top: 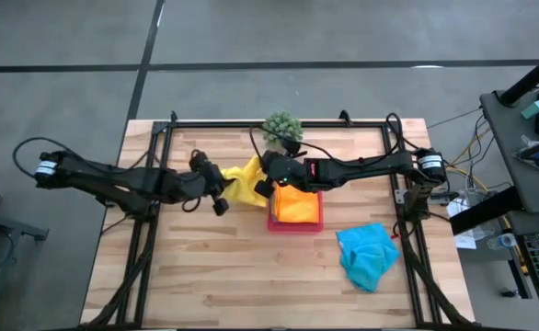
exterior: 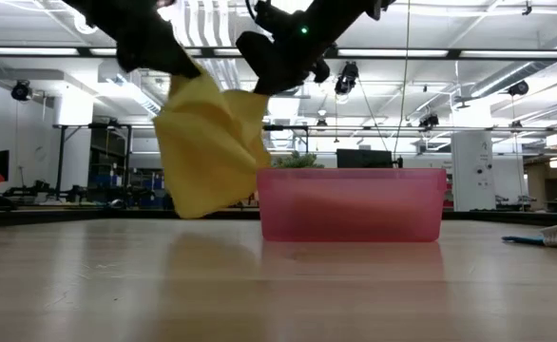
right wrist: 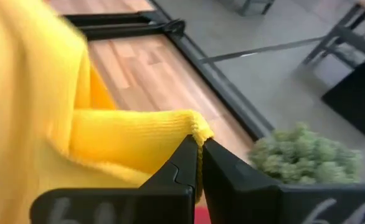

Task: Fold microfiber towels
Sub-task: Fold the yellow towel

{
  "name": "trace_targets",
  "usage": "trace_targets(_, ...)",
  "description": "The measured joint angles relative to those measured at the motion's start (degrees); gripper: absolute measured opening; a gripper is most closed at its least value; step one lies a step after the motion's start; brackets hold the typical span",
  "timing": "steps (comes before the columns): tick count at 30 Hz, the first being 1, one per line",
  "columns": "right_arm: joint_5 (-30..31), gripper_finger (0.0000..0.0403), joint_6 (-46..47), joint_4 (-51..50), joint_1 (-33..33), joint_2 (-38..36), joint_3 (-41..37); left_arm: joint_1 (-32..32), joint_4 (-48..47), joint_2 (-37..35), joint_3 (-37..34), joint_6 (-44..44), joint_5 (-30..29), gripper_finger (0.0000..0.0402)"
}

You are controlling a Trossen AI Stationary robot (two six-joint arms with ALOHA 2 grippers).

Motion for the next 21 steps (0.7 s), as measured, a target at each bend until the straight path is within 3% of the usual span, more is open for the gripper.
trace_targets(9,-3.83,0.0009,3.06,0.43,0.02,0.0,-5.05,-0.64,-1.97,-10.34,0.02,1.56,0.0,0.0)
trace_targets(16,-15.8,0.0009,3.36,6.88,0.05,0.0,-9.75,-0.62,-0.78,-15.86,0.02,4.67,-0.3,0.0)
trace_targets(21,-20.9,0.0009,2.65,10.5,0.04,0.0,-11.58,-0.62,-0.26,-18.34,0.02,5.6,-2.42,0.0)
